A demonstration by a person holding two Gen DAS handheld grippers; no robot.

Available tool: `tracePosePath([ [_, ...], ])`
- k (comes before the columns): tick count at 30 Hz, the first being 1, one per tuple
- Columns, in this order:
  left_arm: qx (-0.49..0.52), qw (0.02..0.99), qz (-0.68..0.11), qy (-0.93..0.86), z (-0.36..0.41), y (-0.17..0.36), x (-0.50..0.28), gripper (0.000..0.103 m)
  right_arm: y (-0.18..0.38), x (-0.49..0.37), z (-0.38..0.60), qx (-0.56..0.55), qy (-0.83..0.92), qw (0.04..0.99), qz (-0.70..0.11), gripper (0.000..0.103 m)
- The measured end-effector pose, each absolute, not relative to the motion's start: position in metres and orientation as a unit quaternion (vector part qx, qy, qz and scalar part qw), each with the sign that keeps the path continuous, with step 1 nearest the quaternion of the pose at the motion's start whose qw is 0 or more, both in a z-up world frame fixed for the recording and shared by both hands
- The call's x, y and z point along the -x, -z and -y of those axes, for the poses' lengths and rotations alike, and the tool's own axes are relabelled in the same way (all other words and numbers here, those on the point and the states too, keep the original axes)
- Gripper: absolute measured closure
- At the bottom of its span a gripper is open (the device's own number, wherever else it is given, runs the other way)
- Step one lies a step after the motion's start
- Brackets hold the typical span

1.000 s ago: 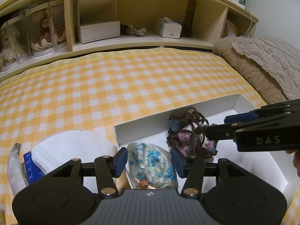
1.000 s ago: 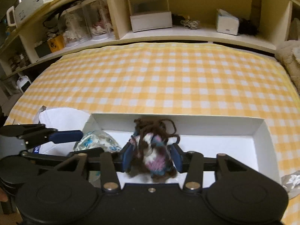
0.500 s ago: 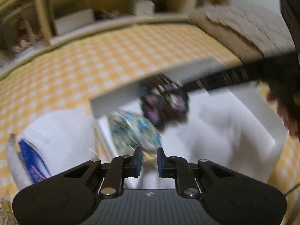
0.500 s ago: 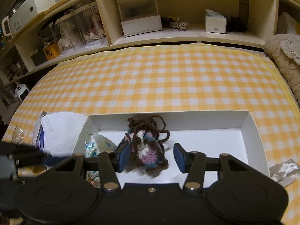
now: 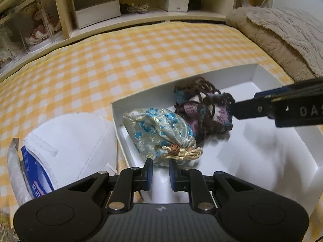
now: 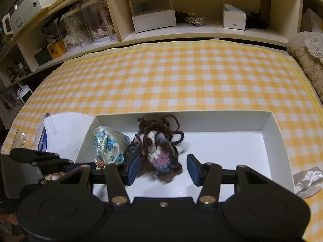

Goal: Organize soft objects
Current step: 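Carry both pouches into the white box and open both tools, then withdraw both tools from the box and move toward the clear bags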

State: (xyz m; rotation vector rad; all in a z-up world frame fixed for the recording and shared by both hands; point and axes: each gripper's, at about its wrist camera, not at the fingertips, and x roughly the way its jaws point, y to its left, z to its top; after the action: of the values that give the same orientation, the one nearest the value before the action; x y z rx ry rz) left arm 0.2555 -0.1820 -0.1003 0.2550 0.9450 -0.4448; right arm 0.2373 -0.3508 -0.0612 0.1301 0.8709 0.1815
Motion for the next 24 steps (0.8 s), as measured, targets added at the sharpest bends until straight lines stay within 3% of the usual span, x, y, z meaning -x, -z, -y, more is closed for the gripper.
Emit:
tracePosePath([
  [4,-0.113,0.862,-0.445,0.214,0.176,0.091,-0.252,0.083,0.060,-0.236,0.351,-0.065,-0.087,0.901,-0.420,0.051],
  [19,-0.079,0.884,-0.408,0.213,0.160,0.037,-0.217,0.058,0.034,-0.189,0.356,-0.092,-0.064,0.916,-0.385,0.049],
  [24,-0.069,0.893,-0.392,0.209,0.151,0.019,-0.203,0.045,0.021,-0.169,0.354,-0.092,-0.056,0.926,-0.363,0.045],
])
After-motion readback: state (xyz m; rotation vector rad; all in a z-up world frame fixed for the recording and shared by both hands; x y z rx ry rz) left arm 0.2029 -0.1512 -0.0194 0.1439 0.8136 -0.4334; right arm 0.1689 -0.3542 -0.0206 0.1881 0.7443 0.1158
